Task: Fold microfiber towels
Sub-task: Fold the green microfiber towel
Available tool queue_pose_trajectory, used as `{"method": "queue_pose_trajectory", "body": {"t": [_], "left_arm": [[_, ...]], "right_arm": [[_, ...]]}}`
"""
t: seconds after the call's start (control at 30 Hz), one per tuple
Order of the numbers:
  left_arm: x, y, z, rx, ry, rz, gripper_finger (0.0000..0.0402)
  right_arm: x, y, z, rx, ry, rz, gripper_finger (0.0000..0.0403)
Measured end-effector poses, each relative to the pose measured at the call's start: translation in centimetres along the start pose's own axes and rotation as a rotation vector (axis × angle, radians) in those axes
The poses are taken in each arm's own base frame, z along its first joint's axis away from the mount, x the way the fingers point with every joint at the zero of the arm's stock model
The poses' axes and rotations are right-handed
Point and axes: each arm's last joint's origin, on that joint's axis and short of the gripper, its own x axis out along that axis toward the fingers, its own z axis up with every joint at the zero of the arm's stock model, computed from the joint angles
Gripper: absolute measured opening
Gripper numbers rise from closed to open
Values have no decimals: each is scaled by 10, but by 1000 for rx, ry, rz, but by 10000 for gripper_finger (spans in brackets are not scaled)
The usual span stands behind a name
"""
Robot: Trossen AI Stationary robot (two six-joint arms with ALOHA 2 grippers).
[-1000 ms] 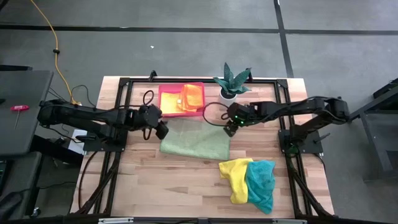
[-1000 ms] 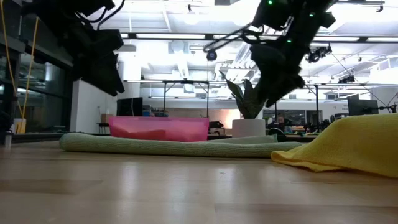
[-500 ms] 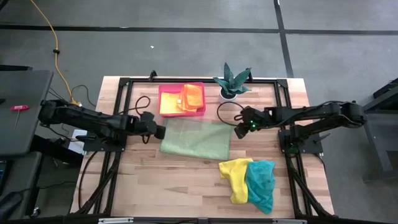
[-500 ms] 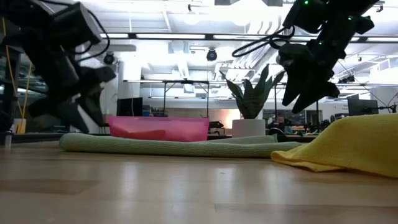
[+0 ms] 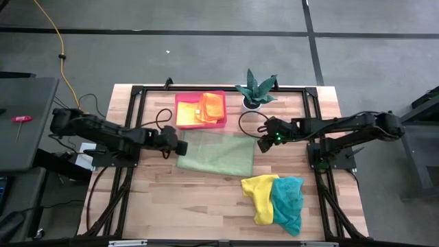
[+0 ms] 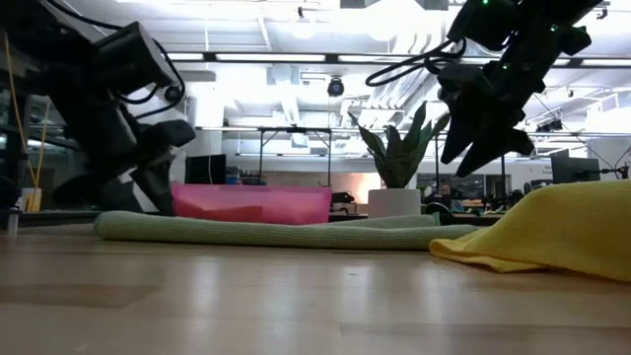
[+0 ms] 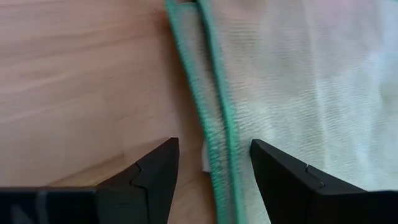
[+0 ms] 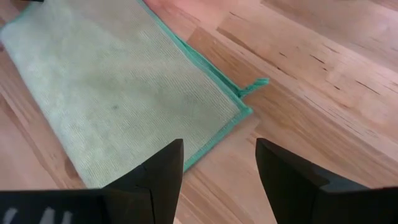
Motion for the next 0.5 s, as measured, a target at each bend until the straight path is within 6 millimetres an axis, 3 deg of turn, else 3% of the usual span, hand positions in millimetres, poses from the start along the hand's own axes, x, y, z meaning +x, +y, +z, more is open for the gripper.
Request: {"method": "queue_pose_trajectory", "body": {"t": [0.33, 0.5], "left_arm": [[4, 1, 10, 53, 85, -52, 188], [4, 2, 10, 83, 87, -42, 135]], "right_arm": [[0, 0, 0, 0, 6, 6, 193], [0, 0, 0, 0, 6, 6, 193]]}}
